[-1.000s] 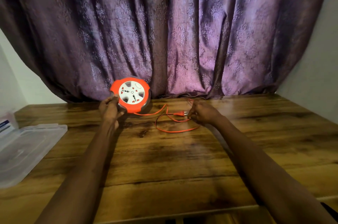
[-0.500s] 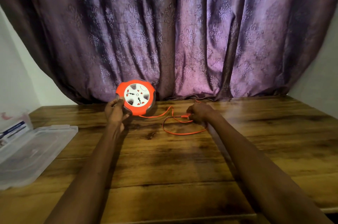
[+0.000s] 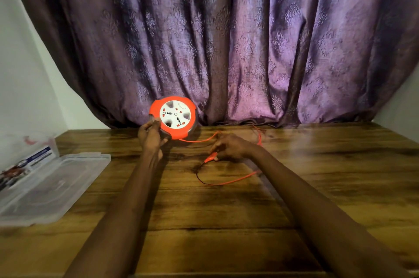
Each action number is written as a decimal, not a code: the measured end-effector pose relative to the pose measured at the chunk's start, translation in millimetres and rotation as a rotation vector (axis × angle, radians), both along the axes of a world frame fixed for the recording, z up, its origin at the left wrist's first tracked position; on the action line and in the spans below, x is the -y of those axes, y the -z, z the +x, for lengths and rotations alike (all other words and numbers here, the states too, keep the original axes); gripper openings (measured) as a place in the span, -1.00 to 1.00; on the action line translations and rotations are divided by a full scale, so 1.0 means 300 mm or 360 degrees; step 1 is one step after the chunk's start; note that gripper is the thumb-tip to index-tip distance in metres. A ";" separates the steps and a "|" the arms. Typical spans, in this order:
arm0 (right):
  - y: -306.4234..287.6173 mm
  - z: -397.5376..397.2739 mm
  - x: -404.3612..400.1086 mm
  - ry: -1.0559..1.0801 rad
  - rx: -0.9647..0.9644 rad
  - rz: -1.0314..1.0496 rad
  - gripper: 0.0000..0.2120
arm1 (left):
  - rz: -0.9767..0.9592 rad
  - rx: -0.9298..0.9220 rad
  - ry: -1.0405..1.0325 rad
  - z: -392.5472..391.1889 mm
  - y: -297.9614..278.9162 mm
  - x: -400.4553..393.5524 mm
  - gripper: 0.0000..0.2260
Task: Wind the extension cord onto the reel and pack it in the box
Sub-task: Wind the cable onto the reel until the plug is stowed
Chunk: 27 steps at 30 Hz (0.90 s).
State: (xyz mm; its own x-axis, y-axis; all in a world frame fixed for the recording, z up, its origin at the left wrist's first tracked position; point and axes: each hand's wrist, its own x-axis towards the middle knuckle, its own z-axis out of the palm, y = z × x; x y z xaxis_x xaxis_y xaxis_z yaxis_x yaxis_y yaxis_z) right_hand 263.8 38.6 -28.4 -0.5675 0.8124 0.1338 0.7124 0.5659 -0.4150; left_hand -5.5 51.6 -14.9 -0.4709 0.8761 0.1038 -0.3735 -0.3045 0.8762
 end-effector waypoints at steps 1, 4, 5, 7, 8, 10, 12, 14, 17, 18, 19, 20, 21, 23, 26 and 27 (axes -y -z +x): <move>0.005 -0.010 0.003 0.0013 -0.0070 -0.0054 -0.69 | -0.0001 -0.0019 0.0002 -0.004 -0.004 0.005 -0.93; -0.006 -0.013 -0.002 0.0142 -0.0465 -0.0043 -0.81 | 0.0016 -0.0058 0.0022 -0.017 -0.013 0.019 -0.90; -0.020 -0.009 -0.004 0.0207 -0.0540 0.0087 -0.84 | 0.0020 -0.0087 0.0029 -0.020 -0.015 0.021 -0.89; -0.068 -0.006 -0.003 0.0306 -0.0567 0.0381 -0.79 | 0.0043 -0.0166 0.0046 -0.025 -0.022 0.024 -0.92; -0.095 -0.011 -0.003 0.0312 -0.0545 0.0526 -0.76 | 0.0065 -0.0205 0.0063 -0.026 -0.025 0.023 -0.91; -0.149 -0.028 -0.007 0.0275 -0.0353 0.0916 -0.72 | 0.0118 -0.0252 0.0122 -0.017 -0.032 0.021 -0.90; -0.192 -0.054 -0.017 0.0186 -0.0037 0.1295 -0.66 | 0.0175 -0.0261 0.0185 0.004 -0.045 0.020 -0.85; -0.225 -0.087 -0.015 0.0087 0.0282 0.1507 -0.59 | 0.0237 -0.0272 0.0242 0.027 -0.068 0.022 -0.83; -0.245 -0.124 -0.003 0.0021 0.0631 0.1643 -0.55 | 0.0291 -0.0351 0.0304 0.048 -0.091 0.012 -0.90; -0.250 -0.127 -0.003 0.0025 0.0697 0.1665 -0.55 | 0.0289 -0.0381 0.0314 0.051 -0.095 0.010 -0.90; -0.255 -0.128 0.000 0.0036 0.0751 0.1661 -0.55 | 0.0283 -0.0414 0.0329 0.053 -0.097 0.005 -0.89; -0.258 -0.130 0.003 0.0039 0.0789 0.1673 -0.55 | 0.0277 -0.0450 0.0360 0.058 -0.100 0.008 -0.88; -0.264 -0.130 0.007 0.0045 0.0835 0.1670 -0.54 | 0.0282 -0.0494 0.0379 0.064 -0.100 0.006 -0.87; -0.264 -0.128 0.009 0.0063 0.0919 0.1658 -0.53 | 0.0290 -0.0596 0.0363 0.080 -0.102 0.009 -0.86; -0.251 -0.127 0.001 0.0256 0.0920 0.1627 -0.45 | 0.0335 -0.0652 0.0287 0.105 -0.104 0.012 -0.80; -0.247 -0.131 0.004 0.0375 0.0832 0.1587 -0.39 | 0.0359 -0.0650 0.0263 0.115 -0.103 0.012 -0.77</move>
